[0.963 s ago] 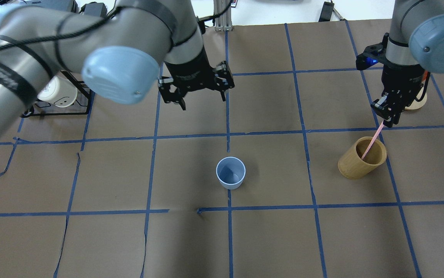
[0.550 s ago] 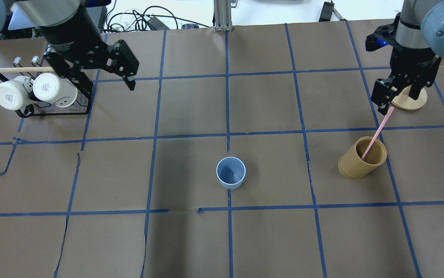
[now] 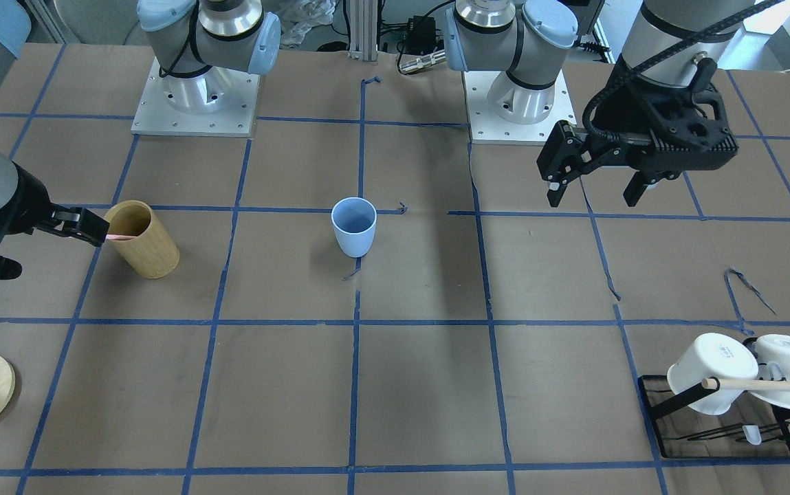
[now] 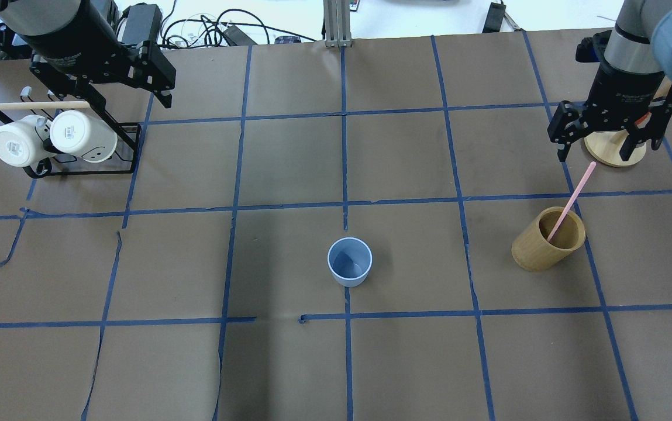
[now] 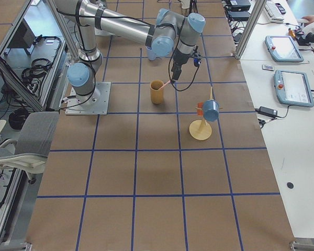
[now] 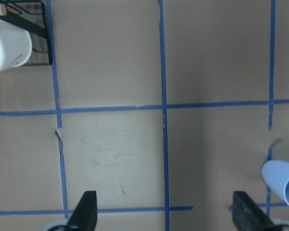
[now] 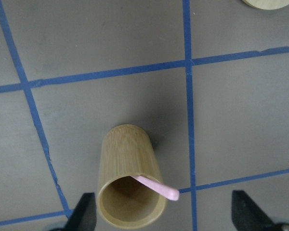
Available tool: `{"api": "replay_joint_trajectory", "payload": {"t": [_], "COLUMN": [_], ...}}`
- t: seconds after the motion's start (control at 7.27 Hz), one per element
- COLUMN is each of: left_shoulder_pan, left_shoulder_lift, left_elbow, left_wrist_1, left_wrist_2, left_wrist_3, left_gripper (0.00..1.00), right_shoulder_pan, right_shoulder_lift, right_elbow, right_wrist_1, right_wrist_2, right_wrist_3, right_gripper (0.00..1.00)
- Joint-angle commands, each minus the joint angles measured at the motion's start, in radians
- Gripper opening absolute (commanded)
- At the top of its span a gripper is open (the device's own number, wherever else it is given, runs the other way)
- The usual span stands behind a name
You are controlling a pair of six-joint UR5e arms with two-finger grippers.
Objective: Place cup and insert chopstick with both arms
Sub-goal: 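Return the left arm to rest while the right gripper lowers over the bamboo cup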
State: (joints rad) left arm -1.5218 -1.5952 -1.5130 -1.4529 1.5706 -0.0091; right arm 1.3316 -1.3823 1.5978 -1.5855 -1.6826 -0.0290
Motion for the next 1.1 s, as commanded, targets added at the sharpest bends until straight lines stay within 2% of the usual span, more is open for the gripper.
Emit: {"api": "replay_joint_trajectory", "payload": {"t": [0.0,0.28,0.41,0.55,0.69,0.96], "left_shoulder_pan": [-0.027,-0.041,-0.037,-0.035,-0.041,-0.032], "left_shoulder_lift": [0.006,0.018,0.027,0.035,0.034,0.043], "left_elbow": [-0.029,-0.039,-0.023,-0.038,-0.039,-0.039], "left_wrist_1": [0.025,-0.01,-0.094,-0.098,-0.095,-0.099], "left_wrist_2": [-0.018,-0.02,-0.018,-0.023,-0.018,-0.011], "left_wrist_3": [-0.07,-0.057,-0.057,-0.057,-0.055,-0.052], "left_gripper": [1.0,1.0,1.0,1.0,1.0,1.0], "right_shoulder_pan": [0.0,0.001,0.001,0.003,0.006,0.006], "right_shoulder_lift": [-0.018,-0.069,-0.073,-0.073,-0.081,-0.125], "right_elbow": [0.042,0.219,0.284,0.298,0.298,0.275], "right_wrist_1": [-0.086,-0.263,-0.337,-0.335,-0.32,-0.245], "right_wrist_2": [0.018,-0.078,-0.091,-0.089,-0.078,-0.075], "right_wrist_3": [0.116,0.133,0.135,0.138,0.138,0.138], "right_gripper": [1.0,1.0,1.0,0.99,0.83,0.8]}}
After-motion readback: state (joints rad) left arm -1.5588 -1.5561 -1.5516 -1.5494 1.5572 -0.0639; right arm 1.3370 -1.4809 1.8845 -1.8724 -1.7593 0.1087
